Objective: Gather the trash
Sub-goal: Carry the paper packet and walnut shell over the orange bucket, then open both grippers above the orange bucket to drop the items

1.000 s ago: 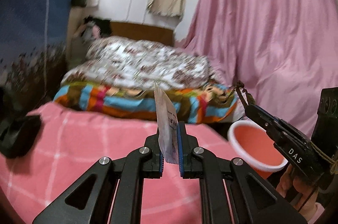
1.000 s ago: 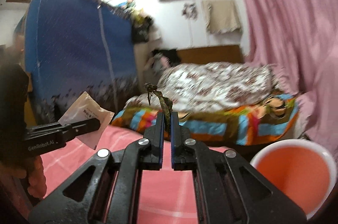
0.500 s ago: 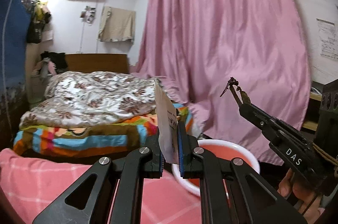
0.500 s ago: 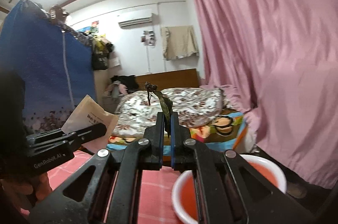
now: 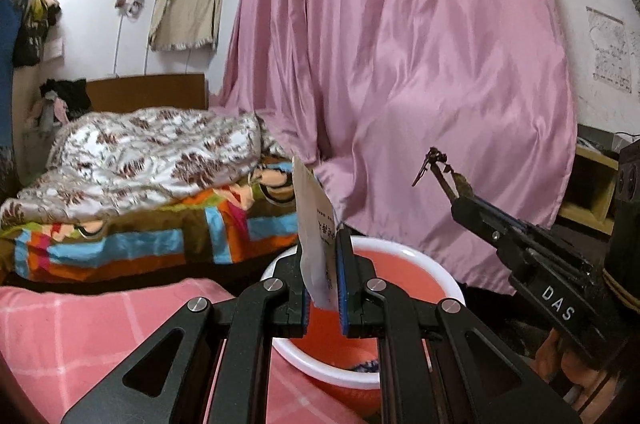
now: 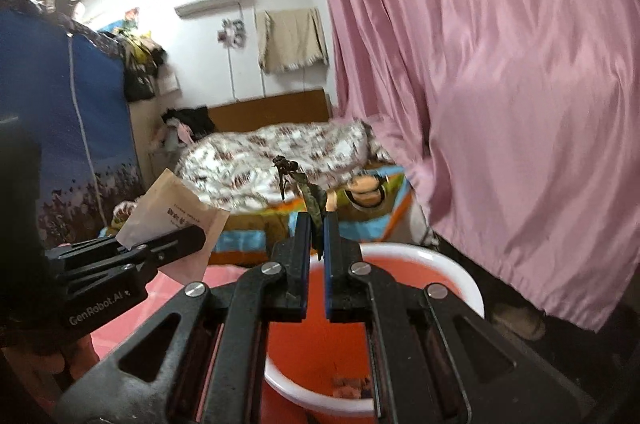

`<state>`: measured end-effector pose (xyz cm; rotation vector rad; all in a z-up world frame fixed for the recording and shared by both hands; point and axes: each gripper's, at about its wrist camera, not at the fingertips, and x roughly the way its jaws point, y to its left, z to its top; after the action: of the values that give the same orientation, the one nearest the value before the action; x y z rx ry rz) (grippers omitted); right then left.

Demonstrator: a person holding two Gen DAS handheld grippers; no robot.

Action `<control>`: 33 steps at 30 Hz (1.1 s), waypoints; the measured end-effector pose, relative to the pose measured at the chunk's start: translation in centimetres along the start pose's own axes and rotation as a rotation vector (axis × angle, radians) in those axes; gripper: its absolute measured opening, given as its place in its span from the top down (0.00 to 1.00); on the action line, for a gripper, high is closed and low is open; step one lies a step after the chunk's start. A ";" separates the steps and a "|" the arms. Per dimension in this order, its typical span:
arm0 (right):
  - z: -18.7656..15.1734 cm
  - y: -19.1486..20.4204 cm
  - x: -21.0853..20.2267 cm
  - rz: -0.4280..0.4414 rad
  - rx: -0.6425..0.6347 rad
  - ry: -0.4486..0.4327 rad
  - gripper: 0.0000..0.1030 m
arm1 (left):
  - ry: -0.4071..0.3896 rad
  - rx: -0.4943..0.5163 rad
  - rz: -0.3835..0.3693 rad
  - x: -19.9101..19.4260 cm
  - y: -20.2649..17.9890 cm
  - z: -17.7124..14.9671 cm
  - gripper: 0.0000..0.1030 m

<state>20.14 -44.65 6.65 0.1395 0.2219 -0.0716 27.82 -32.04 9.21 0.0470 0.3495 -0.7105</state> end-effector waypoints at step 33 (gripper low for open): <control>-4.5 -4.0 5.3 -0.058 0.076 0.319 0.80 | 0.419 -0.147 -0.041 8.8 1.0 -5.3 0.90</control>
<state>23.98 -48.24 0.62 0.2205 0.5425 -0.1157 33.09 -35.98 1.19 0.0491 0.8050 -0.7117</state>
